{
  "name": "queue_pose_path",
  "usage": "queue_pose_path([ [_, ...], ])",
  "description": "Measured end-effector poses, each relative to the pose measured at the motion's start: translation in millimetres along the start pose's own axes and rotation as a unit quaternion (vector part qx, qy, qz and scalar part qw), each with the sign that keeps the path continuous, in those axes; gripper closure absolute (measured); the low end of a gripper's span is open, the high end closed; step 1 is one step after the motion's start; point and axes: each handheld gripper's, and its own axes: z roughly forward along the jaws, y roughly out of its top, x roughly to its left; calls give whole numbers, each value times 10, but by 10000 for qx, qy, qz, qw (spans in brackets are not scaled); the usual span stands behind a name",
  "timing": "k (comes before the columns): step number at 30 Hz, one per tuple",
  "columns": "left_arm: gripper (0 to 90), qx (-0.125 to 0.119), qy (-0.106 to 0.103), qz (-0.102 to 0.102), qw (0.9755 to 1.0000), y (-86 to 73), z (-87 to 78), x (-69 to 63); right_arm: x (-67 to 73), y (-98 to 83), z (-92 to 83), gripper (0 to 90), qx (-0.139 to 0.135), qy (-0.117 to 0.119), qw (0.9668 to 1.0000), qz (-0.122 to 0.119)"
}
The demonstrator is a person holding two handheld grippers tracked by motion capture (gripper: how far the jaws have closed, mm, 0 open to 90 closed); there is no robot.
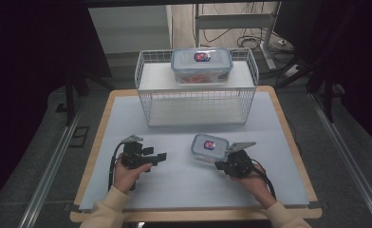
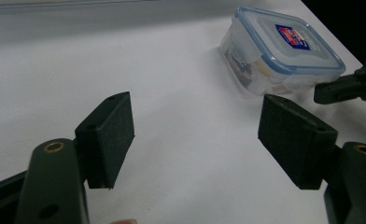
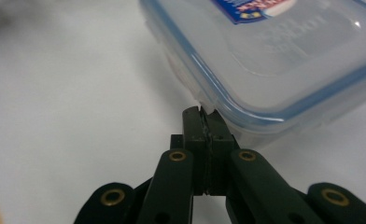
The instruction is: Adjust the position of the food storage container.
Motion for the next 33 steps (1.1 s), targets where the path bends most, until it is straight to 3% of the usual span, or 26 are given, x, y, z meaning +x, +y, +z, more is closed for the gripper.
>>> queue_pose_path([
  [3,269,-7,-1,-23,10000,0,9,1,-118,-18,-25,896,-77,-161,9997,145],
  [7,270,12,2,-5,10000,-3,12,3,-205,-36,-33,896,-88,-189,9994,280],
  [18,267,18,-2,-17,10000,-7,18,9,-213,-60,-53,889,-82,-156,9994,289],
  [26,243,-40,46,-90,9999,7,2,-1,-253,-137,-243,870,-149,-82,9993,344],
  [33,237,-62,21,-97,9999,21,-17,-26,-481,-254,-456,846,-328,-38,9973,650],
])
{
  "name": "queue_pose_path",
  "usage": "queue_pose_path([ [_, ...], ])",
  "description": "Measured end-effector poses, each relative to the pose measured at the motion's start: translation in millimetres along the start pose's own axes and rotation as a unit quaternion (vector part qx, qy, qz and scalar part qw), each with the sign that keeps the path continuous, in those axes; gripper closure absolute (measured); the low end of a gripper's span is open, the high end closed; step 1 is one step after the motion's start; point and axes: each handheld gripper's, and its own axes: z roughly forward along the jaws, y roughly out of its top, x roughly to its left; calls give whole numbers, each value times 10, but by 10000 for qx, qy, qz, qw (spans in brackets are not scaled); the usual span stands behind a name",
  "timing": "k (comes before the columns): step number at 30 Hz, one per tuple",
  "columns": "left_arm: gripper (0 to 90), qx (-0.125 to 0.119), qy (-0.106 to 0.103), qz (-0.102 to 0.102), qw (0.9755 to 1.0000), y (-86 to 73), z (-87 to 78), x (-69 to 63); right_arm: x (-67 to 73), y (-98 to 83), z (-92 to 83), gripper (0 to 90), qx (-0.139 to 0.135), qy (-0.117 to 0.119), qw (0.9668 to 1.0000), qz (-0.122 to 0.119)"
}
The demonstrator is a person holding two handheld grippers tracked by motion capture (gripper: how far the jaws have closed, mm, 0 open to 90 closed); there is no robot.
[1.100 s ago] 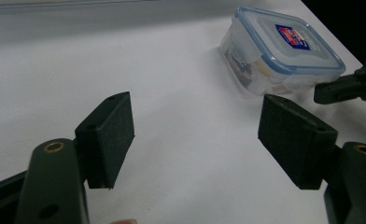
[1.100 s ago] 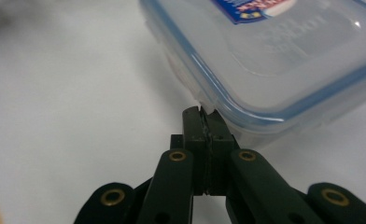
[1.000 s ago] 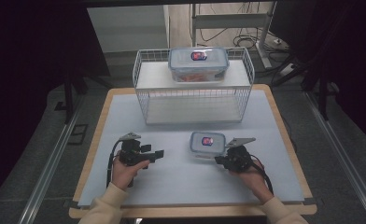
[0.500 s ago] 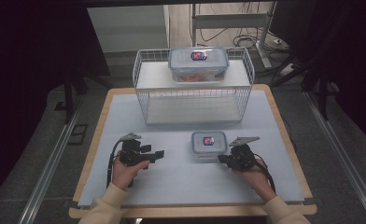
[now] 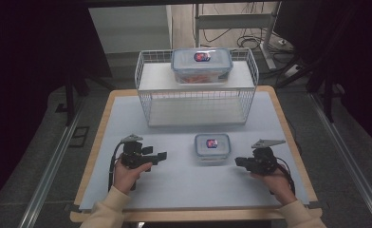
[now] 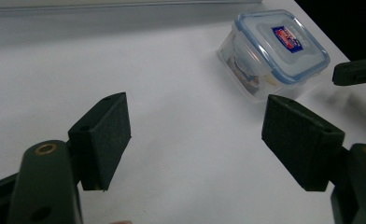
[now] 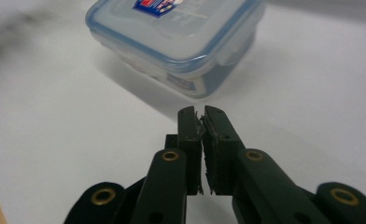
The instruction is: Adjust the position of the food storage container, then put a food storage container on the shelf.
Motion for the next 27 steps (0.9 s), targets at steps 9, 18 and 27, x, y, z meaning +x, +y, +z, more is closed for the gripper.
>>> queue_pose_path([
  [9,223,-18,-123,2,9999,32,-42,-42,-151,5,-112,493,-325,126,9987,374],
  [18,173,-17,-196,-70,9998,73,0,-128,-233,50,-160,288,-458,453,9946,809],
  [27,165,-17,-389,-232,9990,106,73,-175,-227,104,-177,253,-516,513,9941,799],
])
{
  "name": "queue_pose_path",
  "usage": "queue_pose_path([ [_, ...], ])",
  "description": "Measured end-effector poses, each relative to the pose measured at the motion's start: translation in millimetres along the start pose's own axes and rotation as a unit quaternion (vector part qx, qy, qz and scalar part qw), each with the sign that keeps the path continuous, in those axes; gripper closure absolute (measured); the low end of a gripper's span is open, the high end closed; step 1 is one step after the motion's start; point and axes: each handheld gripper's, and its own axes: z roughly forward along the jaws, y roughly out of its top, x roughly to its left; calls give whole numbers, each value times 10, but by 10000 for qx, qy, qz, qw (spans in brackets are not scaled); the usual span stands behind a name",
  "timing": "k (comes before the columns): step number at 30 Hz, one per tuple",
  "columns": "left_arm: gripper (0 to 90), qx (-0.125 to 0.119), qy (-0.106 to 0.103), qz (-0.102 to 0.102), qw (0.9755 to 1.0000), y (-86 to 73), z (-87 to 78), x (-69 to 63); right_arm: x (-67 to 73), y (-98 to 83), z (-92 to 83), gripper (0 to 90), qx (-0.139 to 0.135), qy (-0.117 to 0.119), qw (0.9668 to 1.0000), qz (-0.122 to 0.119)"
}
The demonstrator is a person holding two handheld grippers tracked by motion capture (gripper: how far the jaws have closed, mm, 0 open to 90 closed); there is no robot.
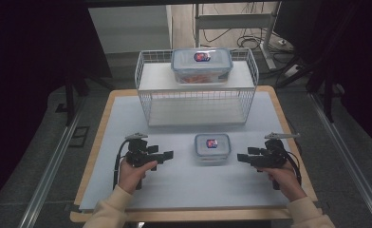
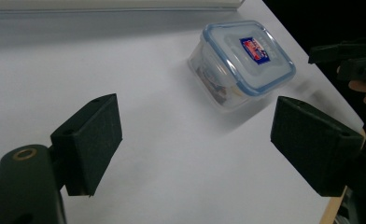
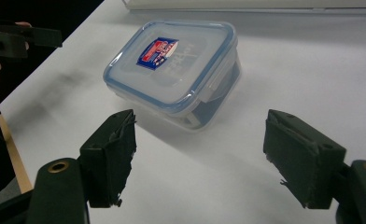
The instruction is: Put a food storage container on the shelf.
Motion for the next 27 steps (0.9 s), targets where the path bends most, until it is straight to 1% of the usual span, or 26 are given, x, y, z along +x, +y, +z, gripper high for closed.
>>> queue_pose_path([
  [2,165,15,-41,-9,10000,14,30,-7,-1,10,5,253,0,15,10000,17],
  [3,164,63,-68,-28,10000,32,66,-22,-7,17,11,249,5,20,10000,14],
  [6,164,84,-91,-30,9999,59,112,-33,-16,26,19,244,32,41,10000,30],
  [8,164,97,-163,-79,9998,91,167,-49,-13,38,33,241,38,46,10000,35],
  [12,165,161,-214,-47,9996,131,269,-99,2,97,80,234,-4,103,9999,87],
  [15,165,159,-257,-99,9995,156,317,-108,7,158,139,234,-17,156,9998,110],
  [18,167,164,-294,-154,9993,187,380,-104,4,172,166,234,-2,158,9998,134],
  [19,169,176,-316,-172,9992,197,408,-102,-4,186,189,233,12,157,9997,183],
  [24,179,266,-400,-248,9985,229,611,-116,-46,214,255,233,43,154,9995,258],
  [25,184,284,-415,-262,9984,235,660,-118,-82,238,309,234,52,177,9992,368],
  [26,184,318,-443,-294,9981,242,709,-118,-82,238,309,234,52,177,9992,368],
  [27,187,402,-471,-299,9976,258,800,-125,-118,265,372,236,70,184,9988,441],
])
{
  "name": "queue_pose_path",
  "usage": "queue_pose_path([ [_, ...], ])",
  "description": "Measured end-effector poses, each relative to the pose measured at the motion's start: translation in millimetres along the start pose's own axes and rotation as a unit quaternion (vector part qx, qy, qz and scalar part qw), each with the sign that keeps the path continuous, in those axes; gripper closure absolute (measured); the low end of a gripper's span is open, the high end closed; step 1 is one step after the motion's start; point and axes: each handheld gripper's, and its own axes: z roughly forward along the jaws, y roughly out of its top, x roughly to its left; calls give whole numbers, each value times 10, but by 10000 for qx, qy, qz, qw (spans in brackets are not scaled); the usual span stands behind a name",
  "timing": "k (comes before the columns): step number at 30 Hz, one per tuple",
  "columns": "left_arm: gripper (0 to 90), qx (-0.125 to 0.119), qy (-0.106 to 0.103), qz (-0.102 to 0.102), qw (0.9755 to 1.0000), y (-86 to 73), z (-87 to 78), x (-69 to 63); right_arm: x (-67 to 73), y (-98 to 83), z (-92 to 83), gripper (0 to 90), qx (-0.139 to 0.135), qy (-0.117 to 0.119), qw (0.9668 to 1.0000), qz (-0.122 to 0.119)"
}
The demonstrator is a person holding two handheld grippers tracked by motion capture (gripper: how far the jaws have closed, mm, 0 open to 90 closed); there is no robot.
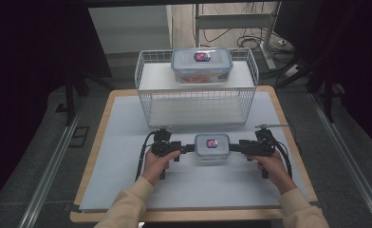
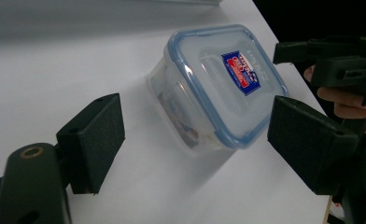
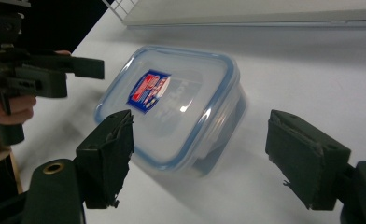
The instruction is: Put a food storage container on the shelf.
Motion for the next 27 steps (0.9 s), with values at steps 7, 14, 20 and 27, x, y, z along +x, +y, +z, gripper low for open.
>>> queue_pose_path([
  [7,200,145,-142,-81,9998,46,205,-6,-64,33,196,240,214,120,9995,188],
  [14,236,303,-338,-178,9988,28,350,9,-86,23,333,238,403,208,9985,311],
  [20,341,351,-411,-185,9984,14,359,-1,-69,8,350,326,511,412,9972,366],
  [27,459,290,-566,-158,9979,-12,279,-10,-63,-17,259,436,406,540,9967,452],
])
